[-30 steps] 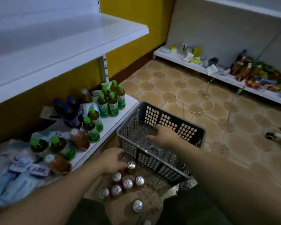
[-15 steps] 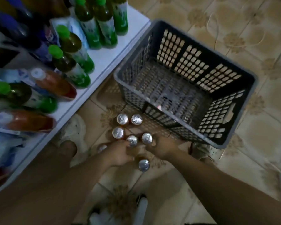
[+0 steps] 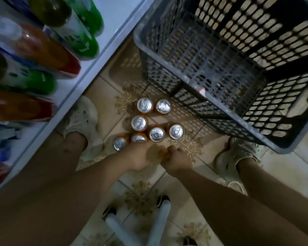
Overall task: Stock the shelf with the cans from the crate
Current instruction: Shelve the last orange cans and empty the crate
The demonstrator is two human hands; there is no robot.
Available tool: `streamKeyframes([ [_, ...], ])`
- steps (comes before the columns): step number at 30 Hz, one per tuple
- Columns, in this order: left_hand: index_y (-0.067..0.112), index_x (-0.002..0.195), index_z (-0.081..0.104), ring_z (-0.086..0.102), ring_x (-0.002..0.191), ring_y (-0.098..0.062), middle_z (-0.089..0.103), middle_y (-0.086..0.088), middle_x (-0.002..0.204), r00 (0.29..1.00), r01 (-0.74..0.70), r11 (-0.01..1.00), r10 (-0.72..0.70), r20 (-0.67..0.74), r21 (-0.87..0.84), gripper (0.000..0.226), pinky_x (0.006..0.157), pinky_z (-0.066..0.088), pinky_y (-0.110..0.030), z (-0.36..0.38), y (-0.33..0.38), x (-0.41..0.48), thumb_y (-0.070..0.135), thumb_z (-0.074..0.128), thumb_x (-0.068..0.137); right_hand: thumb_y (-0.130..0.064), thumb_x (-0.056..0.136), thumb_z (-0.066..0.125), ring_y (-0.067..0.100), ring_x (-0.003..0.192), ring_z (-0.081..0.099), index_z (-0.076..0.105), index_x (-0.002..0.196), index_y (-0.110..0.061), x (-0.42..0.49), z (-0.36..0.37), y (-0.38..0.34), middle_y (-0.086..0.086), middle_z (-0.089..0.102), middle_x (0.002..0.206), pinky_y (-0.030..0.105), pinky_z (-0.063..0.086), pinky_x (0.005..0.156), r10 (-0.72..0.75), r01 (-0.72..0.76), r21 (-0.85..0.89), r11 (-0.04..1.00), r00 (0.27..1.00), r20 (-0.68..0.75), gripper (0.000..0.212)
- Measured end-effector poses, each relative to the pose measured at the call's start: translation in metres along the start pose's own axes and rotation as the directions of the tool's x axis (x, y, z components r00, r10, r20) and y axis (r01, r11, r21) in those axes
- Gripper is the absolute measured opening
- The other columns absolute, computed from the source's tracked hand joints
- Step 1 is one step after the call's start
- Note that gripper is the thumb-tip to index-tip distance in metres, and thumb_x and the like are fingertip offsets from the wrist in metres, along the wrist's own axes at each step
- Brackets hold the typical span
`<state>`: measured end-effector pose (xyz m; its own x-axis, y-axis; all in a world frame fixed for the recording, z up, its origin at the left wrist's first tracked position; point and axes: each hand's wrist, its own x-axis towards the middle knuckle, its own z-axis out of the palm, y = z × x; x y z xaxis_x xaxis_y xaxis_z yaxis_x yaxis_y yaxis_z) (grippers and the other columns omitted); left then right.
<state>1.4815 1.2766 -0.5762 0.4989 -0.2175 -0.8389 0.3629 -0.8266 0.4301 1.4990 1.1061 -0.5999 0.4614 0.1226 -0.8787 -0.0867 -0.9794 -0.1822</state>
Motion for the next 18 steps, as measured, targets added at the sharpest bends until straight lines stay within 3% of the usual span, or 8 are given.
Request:
streamKeyframes([
  [6,0.025,0.139,0.042,0.05,0.121,-0.026,0.05,-0.003,0.132,0.989,-0.094,0.995,0.096,-0.114,0.023,0.071,0.097,0.043,-0.032,-0.027,0.029,-0.04,0.029,0.071,0.075,-0.061,0.08,0.058,0.031,0.111,0.057,0.048,0.126,-0.032,-0.067,-0.065,-0.028,0.006,0.055,0.125,0.037,0.048,0.09,-0.104,0.121,0.107,0.987,0.983,-0.154,0.055],
  [10,0.027,0.139,0.042,0.053,0.114,-0.015,0.051,0.005,0.128,0.951,-0.194,0.978,0.167,-0.262,-0.082,0.079,0.094,0.046,-0.032,-0.052,0.055,-0.087,0.028,0.076,0.068,-0.051,0.075,0.065,0.02,0.115,0.053,0.049,0.128,-0.041,-0.137,-0.114,-0.05,-0.002,0.049,0.124,0.027,0.043,0.09,-0.233,0.267,0.14,0.953,0.947,-0.22,0.056],
  [15,0.041,0.132,0.04,0.056,0.118,-0.011,0.053,0.008,0.133,0.861,-0.378,0.875,0.212,-0.462,-0.303,0.088,0.098,0.048,-0.036,-0.08,0.082,-0.171,0.045,0.082,0.055,-0.045,0.081,0.06,0.02,0.113,0.052,0.036,0.139,-0.036,-0.231,-0.162,-0.08,-0.002,0.051,0.131,0.032,0.044,0.088,-0.376,0.459,0.122,0.88,0.831,-0.41,0.063],
  [18,0.044,0.136,0.038,0.057,0.119,-0.01,0.055,0.01,0.132,0.789,-0.478,0.785,0.187,-0.585,-0.394,0.096,0.098,0.049,-0.039,-0.093,0.093,-0.228,0.04,0.089,0.054,-0.04,0.084,0.06,0.019,0.112,0.051,0.037,0.137,-0.037,-0.282,-0.187,-0.097,-0.001,0.052,0.129,0.037,0.047,0.093,-0.432,0.585,0.162,0.794,0.732,-0.526,0.058],
])
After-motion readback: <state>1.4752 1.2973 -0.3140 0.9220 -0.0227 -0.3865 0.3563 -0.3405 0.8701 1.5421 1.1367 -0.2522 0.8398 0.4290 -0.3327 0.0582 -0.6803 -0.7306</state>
